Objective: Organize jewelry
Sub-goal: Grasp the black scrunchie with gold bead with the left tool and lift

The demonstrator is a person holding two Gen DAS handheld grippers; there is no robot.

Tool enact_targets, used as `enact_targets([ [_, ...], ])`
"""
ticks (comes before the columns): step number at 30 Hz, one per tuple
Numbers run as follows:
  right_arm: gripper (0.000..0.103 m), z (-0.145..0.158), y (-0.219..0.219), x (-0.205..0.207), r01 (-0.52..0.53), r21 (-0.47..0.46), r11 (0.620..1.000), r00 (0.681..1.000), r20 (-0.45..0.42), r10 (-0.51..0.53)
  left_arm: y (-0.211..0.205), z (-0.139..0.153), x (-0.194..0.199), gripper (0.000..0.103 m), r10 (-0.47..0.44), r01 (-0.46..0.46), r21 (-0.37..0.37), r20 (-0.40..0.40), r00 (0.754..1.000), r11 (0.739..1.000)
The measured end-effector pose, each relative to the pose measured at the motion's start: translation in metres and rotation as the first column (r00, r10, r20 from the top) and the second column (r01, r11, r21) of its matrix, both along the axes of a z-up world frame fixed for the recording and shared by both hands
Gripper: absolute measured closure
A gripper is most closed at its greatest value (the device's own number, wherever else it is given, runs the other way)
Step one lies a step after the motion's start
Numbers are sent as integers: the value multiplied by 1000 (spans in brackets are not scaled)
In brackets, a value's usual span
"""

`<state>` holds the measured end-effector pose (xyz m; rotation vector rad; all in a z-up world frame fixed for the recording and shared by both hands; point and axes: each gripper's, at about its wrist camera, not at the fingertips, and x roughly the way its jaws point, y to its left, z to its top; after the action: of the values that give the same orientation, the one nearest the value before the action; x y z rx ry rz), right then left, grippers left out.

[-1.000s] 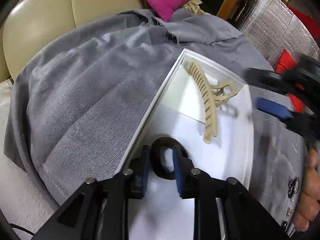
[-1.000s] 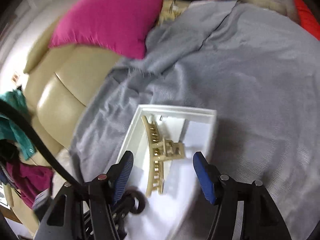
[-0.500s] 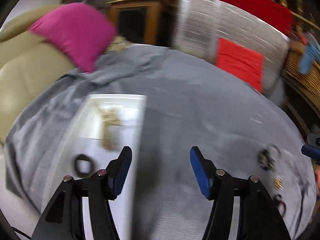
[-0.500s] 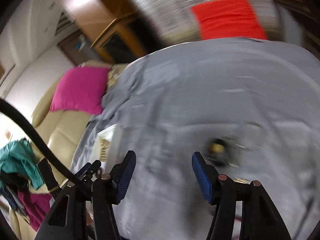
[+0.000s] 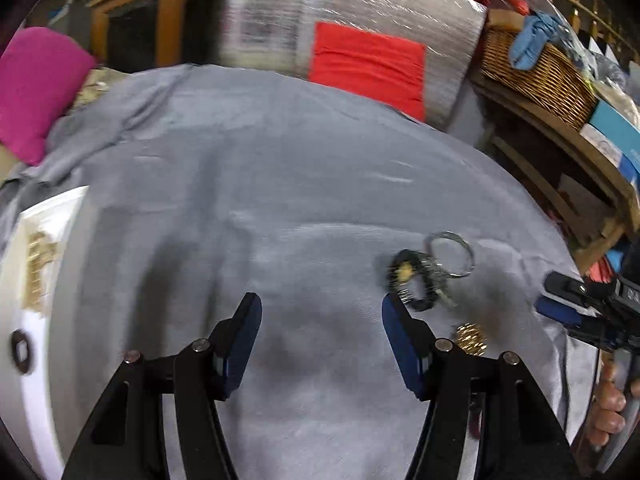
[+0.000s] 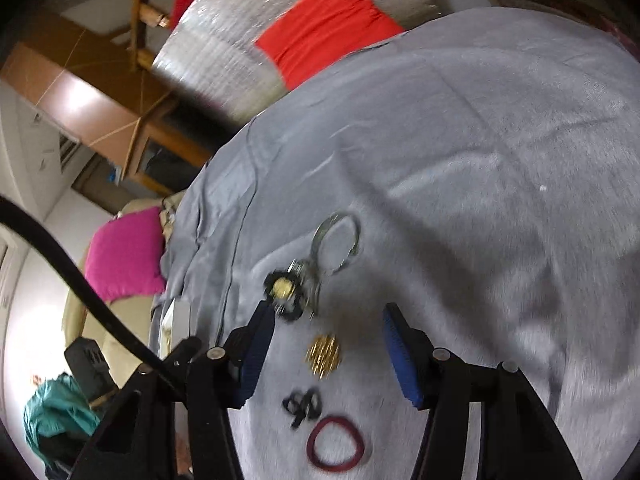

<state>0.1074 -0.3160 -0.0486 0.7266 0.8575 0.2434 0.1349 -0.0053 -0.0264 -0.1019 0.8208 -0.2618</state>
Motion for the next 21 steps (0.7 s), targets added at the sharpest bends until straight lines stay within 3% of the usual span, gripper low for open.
enact_targets([
  [3,44,-5,-3,18,17,20,1000,1000,4,-17,-18,-11,19,40,-56,54,-54,-35,998,997],
  [7,52,-17,-2,40,8,36,999,1000,-19,-8,-43,-29,36,40,-110,106,-56,-79,991,993],
  [14,52,-25,-8,46,22,78,997,999,-29,-20,-59,-39,56,41,-141,133,-89,-93,986,987],
  [19,52,-23,-5,43,25,73,997,999,-29,-23,-68,-44,62,66,-165,155,-100,-105,981,983],
  [21,52,-23,-4,41,20,72,997,999,-29,-18,-73,-46,66,83,-165,155,-93,-115,979,983],
])
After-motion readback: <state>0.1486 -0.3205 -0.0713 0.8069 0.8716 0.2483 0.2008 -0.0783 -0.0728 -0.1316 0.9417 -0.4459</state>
